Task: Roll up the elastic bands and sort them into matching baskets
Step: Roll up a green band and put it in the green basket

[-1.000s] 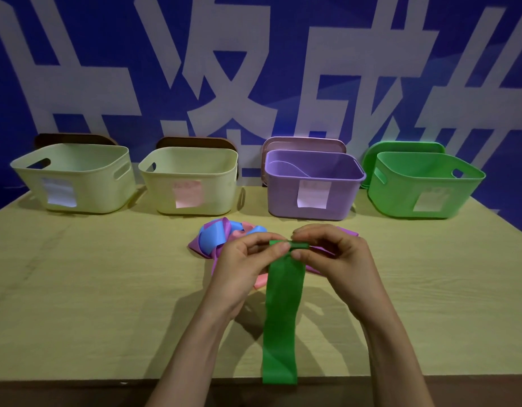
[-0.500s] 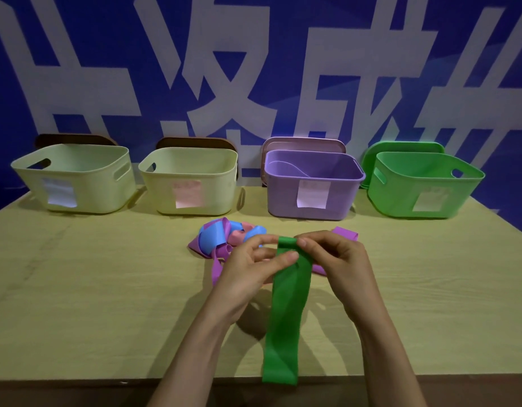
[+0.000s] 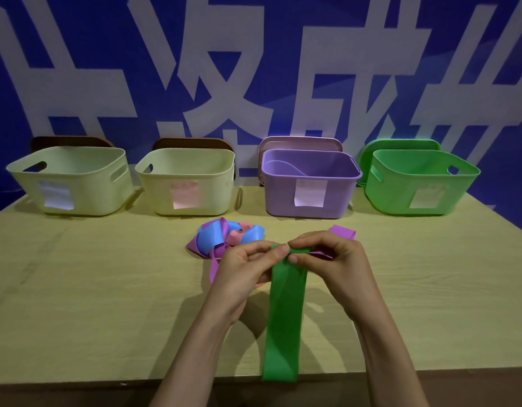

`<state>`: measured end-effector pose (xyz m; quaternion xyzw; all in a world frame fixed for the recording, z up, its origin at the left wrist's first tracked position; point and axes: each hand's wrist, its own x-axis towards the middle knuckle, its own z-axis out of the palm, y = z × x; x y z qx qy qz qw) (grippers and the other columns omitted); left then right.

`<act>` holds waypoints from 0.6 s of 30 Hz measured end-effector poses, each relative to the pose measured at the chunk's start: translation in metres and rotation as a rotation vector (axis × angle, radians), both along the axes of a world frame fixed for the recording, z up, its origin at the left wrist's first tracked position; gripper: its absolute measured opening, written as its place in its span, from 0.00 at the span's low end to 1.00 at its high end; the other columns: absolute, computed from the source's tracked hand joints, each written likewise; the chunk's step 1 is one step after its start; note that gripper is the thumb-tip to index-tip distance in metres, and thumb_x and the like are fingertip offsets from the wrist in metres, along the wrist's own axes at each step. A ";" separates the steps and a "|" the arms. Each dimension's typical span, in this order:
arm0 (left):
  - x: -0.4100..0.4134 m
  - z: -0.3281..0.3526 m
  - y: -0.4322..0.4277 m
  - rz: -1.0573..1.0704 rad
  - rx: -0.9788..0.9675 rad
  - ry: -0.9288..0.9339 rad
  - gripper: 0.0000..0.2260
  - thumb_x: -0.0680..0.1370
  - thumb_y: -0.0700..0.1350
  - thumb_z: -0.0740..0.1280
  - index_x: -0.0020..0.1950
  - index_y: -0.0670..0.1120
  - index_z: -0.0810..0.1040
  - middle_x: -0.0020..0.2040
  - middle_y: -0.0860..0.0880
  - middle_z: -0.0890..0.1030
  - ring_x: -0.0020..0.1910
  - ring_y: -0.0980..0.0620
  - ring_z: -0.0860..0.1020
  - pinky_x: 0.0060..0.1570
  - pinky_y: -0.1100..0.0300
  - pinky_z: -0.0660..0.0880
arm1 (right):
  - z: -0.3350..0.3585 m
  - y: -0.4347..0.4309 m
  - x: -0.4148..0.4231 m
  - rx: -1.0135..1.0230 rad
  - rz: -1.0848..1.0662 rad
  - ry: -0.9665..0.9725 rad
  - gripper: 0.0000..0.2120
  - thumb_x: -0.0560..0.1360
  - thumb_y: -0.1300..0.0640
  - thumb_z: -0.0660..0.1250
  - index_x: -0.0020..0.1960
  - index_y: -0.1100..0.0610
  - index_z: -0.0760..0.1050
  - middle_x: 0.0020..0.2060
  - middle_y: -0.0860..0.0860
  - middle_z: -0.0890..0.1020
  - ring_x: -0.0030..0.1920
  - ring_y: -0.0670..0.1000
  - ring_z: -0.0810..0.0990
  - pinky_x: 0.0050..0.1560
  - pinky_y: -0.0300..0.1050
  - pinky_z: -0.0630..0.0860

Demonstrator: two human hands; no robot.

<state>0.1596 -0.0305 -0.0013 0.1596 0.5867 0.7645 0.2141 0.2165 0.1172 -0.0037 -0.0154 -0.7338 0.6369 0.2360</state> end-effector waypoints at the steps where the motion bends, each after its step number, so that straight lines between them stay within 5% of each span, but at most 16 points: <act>1: 0.000 -0.001 0.001 0.023 0.004 0.001 0.09 0.69 0.43 0.71 0.47 0.40 0.82 0.40 0.46 0.85 0.38 0.51 0.83 0.38 0.64 0.79 | 0.000 0.000 0.001 0.009 0.019 0.003 0.13 0.64 0.70 0.75 0.43 0.56 0.83 0.42 0.51 0.85 0.45 0.49 0.84 0.47 0.40 0.79; 7: -0.001 -0.004 0.002 0.081 0.012 0.027 0.05 0.72 0.37 0.70 0.46 0.44 0.82 0.40 0.48 0.85 0.42 0.53 0.83 0.43 0.63 0.80 | -0.002 0.002 0.001 0.049 0.054 -0.103 0.11 0.69 0.51 0.71 0.51 0.53 0.81 0.45 0.51 0.85 0.48 0.52 0.83 0.52 0.50 0.80; 12: 0.000 -0.008 0.005 0.144 -0.053 0.121 0.04 0.72 0.38 0.72 0.43 0.47 0.83 0.41 0.48 0.85 0.45 0.51 0.83 0.45 0.59 0.80 | -0.004 -0.002 -0.001 0.069 -0.017 -0.083 0.03 0.74 0.60 0.69 0.45 0.56 0.82 0.40 0.53 0.85 0.46 0.57 0.83 0.52 0.59 0.79; 18: -0.001 -0.002 0.000 0.016 -0.024 0.039 0.12 0.71 0.34 0.71 0.53 0.42 0.81 0.40 0.46 0.84 0.39 0.53 0.83 0.32 0.66 0.75 | -0.002 -0.001 0.002 0.020 -0.045 -0.074 0.04 0.73 0.61 0.69 0.45 0.56 0.82 0.41 0.51 0.85 0.48 0.54 0.83 0.54 0.58 0.78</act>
